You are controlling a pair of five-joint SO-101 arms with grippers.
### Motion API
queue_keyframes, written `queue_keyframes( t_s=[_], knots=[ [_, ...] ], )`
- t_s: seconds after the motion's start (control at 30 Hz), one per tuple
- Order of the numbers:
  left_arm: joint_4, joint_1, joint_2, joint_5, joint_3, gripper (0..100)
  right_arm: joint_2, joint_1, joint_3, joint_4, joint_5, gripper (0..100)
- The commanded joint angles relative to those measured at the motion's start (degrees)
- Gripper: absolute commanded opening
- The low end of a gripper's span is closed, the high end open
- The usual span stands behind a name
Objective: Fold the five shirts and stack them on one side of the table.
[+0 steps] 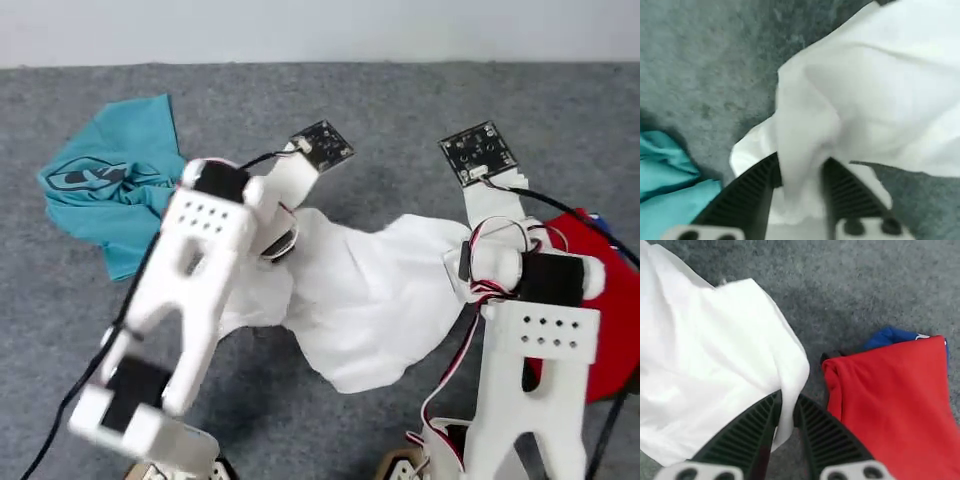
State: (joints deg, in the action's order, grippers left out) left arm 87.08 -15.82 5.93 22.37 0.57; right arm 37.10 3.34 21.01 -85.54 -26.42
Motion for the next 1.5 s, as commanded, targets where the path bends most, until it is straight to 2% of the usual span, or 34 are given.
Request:
queue_keyframes(
  t_s=[0.0, 0.17, 0.3, 0.47, 0.67, 1.03, 1.47],
  knots=[
    [0.3, 0.6, 7.3, -1.8, 8.9, 21, 0.9, 0.8, 0.2, 1.1, -0.1, 1.0],
    [5.3, 0.8, 11.8, -5.6, 27.9, 21, 0.9, 0.7, 2.8, 2.9, -0.1, 1.0],
    [13.5, 0.8, 13.1, -6.4, 41.5, 21, 0.9, 0.8, 4.7, 4.1, -0.1, 1.0],
    [13.3, 4.7, 14.4, -6.2, 37.6, 21, 0.9, 0.8, 4.8, 4.1, -0.1, 1.0],
    [12.0, 8.2, 22.2, -6.2, 33.3, 21, 0.9, 0.7, 4.8, 4.1, -0.1, 1.0],
    [12.3, 9.8, 39.1, -6.2, 42.7, 21, 0.9, 0.8, 4.8, 4.1, -0.1, 1.0],
    [12.2, 9.1, 49.3, -6.2, 49.3, 21, 0.9, 0.7, 4.9, 4.1, 0.0, 1.0]
  ],
)
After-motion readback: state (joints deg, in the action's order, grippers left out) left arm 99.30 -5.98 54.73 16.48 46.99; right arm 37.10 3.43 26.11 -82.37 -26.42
